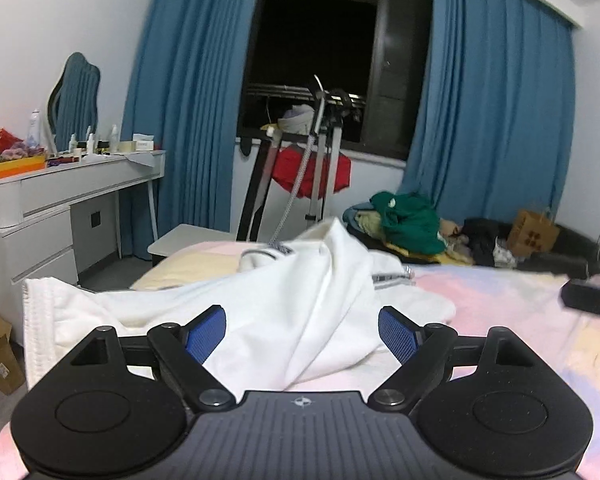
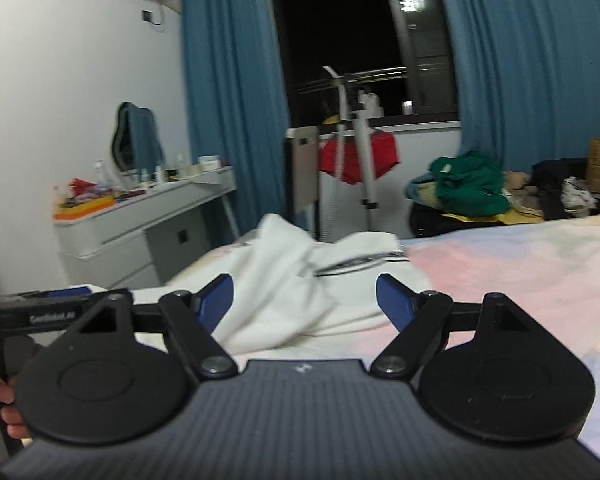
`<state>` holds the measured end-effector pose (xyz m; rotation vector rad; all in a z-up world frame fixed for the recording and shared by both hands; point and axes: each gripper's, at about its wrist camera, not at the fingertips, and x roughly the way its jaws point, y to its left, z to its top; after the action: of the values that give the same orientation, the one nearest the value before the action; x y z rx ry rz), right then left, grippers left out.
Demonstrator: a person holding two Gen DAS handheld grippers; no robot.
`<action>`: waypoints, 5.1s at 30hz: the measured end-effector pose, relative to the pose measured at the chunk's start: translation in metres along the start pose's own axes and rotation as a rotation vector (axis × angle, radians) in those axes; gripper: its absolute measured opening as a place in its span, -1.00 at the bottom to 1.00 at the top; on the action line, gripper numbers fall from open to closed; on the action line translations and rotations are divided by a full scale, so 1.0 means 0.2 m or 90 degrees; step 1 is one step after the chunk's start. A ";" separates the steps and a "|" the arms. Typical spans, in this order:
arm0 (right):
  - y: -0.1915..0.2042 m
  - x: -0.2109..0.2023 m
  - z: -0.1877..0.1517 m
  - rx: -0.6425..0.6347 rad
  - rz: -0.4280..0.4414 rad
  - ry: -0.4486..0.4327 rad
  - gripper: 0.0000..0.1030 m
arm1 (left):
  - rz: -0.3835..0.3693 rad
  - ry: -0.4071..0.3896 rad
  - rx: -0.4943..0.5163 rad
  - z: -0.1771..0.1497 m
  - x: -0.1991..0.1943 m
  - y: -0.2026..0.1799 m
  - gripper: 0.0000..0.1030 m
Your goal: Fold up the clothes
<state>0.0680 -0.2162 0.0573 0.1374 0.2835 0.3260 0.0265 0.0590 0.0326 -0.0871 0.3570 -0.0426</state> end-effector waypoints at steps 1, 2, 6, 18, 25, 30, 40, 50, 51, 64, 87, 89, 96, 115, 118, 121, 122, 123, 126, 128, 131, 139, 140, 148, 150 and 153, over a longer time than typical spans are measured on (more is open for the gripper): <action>-0.04 0.00 -0.03 0.008 -0.005 0.001 0.56 | -0.004 0.001 0.003 -0.03 0.02 -0.02 0.65; -0.07 0.01 -0.05 0.021 -0.011 0.003 0.56 | -0.008 0.000 0.007 -0.07 0.04 -0.03 0.65; -0.15 0.08 -0.12 0.077 -0.045 0.017 0.56 | 0.000 0.018 0.021 -0.14 0.15 -0.01 0.65; -0.22 0.06 -0.17 0.106 -0.079 0.000 0.56 | 0.004 0.086 0.002 -0.21 0.33 0.04 0.65; -0.24 0.01 -0.18 0.129 -0.089 0.016 0.56 | 0.007 0.087 0.030 -0.25 0.32 0.01 0.65; -0.25 -0.03 -0.21 0.148 -0.097 0.020 0.56 | 0.024 0.090 0.014 -0.10 0.36 -0.03 0.64; -0.35 -0.03 -0.26 0.223 -0.143 -0.005 0.56 | 0.038 0.040 -0.006 0.43 1.01 -0.15 0.59; -0.40 0.26 -0.39 0.236 -0.135 0.070 0.56 | 0.096 0.115 0.051 0.63 1.82 -0.36 0.11; -0.41 0.28 -0.41 0.242 -0.130 0.078 0.56 | 0.111 0.121 0.066 0.62 1.88 -0.38 0.09; -0.43 0.33 -0.50 0.259 -0.129 0.103 0.56 | 0.063 0.083 0.145 0.53 1.60 -0.49 -0.88; -0.48 0.39 -0.23 0.396 0.019 0.129 0.58 | -0.171 0.144 -0.011 -0.40 0.68 -0.33 -0.87; -0.51 0.58 -0.16 0.394 0.017 0.148 0.58 | -0.186 0.145 -0.020 -0.40 0.71 -0.31 -0.87; -0.65 1.29 0.00 0.346 -0.063 0.180 0.44 | -0.232 0.161 -0.053 -0.43 0.87 -0.26 -0.87; -0.70 0.95 0.25 0.336 -0.129 -0.009 -0.85 | -0.359 0.120 -0.061 -0.43 0.99 -0.19 -0.88; -0.79 0.55 0.23 0.350 -0.179 -0.071 -0.85 | -0.386 0.109 -0.052 -0.42 0.96 -0.18 -0.92; -0.90 0.19 0.12 0.400 -0.248 -0.104 -0.85 | -0.406 0.099 -0.033 -0.40 0.91 -0.19 -0.92; -0.95 0.08 0.06 0.436 -0.263 -0.106 -0.85 | -0.411 0.097 -0.027 -0.39 0.89 -0.20 -0.92; -1.01 -0.03 -0.01 0.473 -0.278 -0.109 -0.85 | -0.413 0.099 -0.021 -0.40 0.88 -0.20 -0.92; -1.14 -0.26 -0.24 0.601 -0.312 -0.077 -0.85 | -0.405 0.118 -0.002 -0.41 0.87 -0.23 -0.92; -1.20 -0.37 -0.41 0.680 -0.323 -0.055 -0.84 | -0.393 0.136 0.009 -0.43 0.84 -0.23 -0.92; -1.24 -0.45 -0.62 0.803 -0.305 -0.050 -0.81 | -0.362 0.159 0.043 -0.50 0.78 -0.30 -0.92; -1.29 -0.34 -0.78 0.905 -0.235 -0.039 -0.06 | -0.334 0.168 0.078 -0.57 0.65 -0.35 -0.91; -1.29 -0.31 -0.79 0.907 -0.244 -0.018 -0.06 | -0.330 0.169 0.075 -0.57 0.65 -0.35 -0.90; -1.36 -0.22 -0.78 0.883 -0.307 -0.038 -0.08 | -0.317 0.179 0.080 -0.59 0.65 -0.36 -0.87; -1.39 -0.20 -0.76 0.847 -0.321 -0.047 -0.13 | -0.318 0.181 0.076 -0.59 0.66 -0.36 -0.87; -1.44 -0.14 -0.75 0.830 -0.294 -0.054 -0.57 | -0.318 0.181 0.073 -0.60 0.67 -0.37 -0.87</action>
<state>0.0828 -0.4821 -0.1298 1.3427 0.3974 -0.3716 0.1079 -0.0311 -0.1187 -0.0548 0.6099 -0.5738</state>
